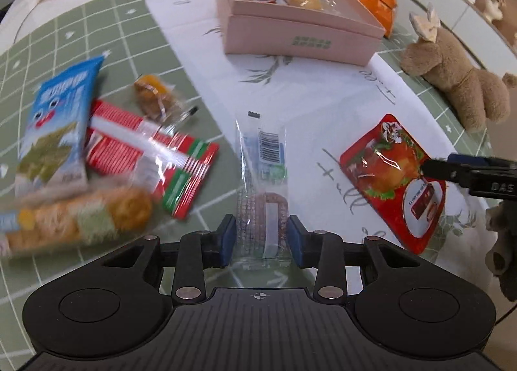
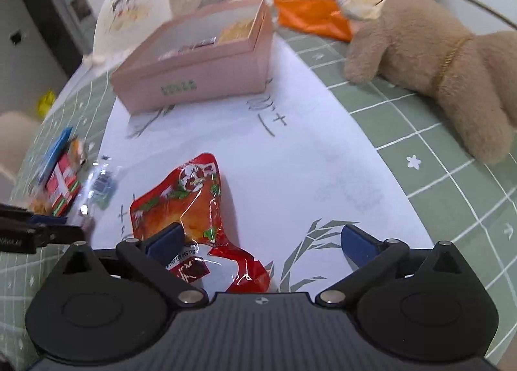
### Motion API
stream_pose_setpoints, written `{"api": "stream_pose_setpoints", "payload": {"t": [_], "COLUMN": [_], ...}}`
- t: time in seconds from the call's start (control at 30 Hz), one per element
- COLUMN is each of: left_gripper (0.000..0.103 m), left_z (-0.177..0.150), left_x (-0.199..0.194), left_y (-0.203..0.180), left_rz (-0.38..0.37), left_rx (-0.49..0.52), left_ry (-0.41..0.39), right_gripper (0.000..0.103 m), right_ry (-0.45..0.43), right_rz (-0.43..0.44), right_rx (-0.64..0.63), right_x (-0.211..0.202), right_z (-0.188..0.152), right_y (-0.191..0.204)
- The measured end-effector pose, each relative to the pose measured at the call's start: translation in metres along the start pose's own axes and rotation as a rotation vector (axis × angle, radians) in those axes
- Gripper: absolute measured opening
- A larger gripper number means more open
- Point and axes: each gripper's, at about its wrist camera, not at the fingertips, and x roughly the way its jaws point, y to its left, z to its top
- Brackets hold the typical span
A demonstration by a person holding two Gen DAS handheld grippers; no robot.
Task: Organize snacks
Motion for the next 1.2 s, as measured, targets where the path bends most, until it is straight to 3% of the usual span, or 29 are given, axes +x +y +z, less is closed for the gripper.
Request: {"api": "stream_pose_setpoints", "payload": {"t": [0.1, 0.17, 0.33, 0.4, 0.57, 0.67, 0.77, 1.0, 1.2], "left_gripper": [0.039, 0.040, 0.040, 0.040, 0.039, 0.039, 0.039, 0.043, 0.044], "left_z": [-0.003, -0.004, -0.007, -0.008, -0.009, -0.009, -0.008, -0.002, -0.002], "left_x": [-0.003, -0.003, -0.005, -0.006, -0.007, -0.007, -0.006, -0.001, 0.003], "left_y": [0.003, 0.002, 0.002, 0.002, 0.005, 0.006, 0.005, -0.002, -0.013], "left_rz": [-0.014, -0.011, -0.013, -0.019, -0.032, -0.036, -0.037, -0.047, -0.014], "left_rx": [-0.025, -0.018, -0.019, -0.013, -0.014, -0.022, -0.024, 0.012, 0.084], "left_ry": [-0.011, -0.013, -0.017, -0.016, -0.015, -0.013, -0.012, -0.004, -0.002], "right_gripper": [0.092, 0.092, 0.093, 0.093, 0.087, 0.069, 0.065, 0.065, 0.080], "right_ry": [-0.067, -0.059, -0.014, -0.048, 0.014, -0.003, -0.001, -0.010, 0.013], "right_rz": [0.035, 0.043, -0.061, -0.040, 0.032, 0.013, 0.029, 0.010, -0.041], "right_rx": [-0.157, -0.285, -0.535, -0.521, -0.371, -0.359, -0.326, -0.335, -0.342], "right_x": [-0.020, -0.021, 0.011, 0.013, 0.014, 0.006, -0.005, -0.011, 0.005], "right_z": [-0.003, -0.010, -0.036, -0.038, -0.024, -0.022, -0.018, -0.021, -0.028], "right_y": [0.027, 0.050, 0.094, 0.091, 0.071, 0.070, 0.070, 0.074, 0.076]}}
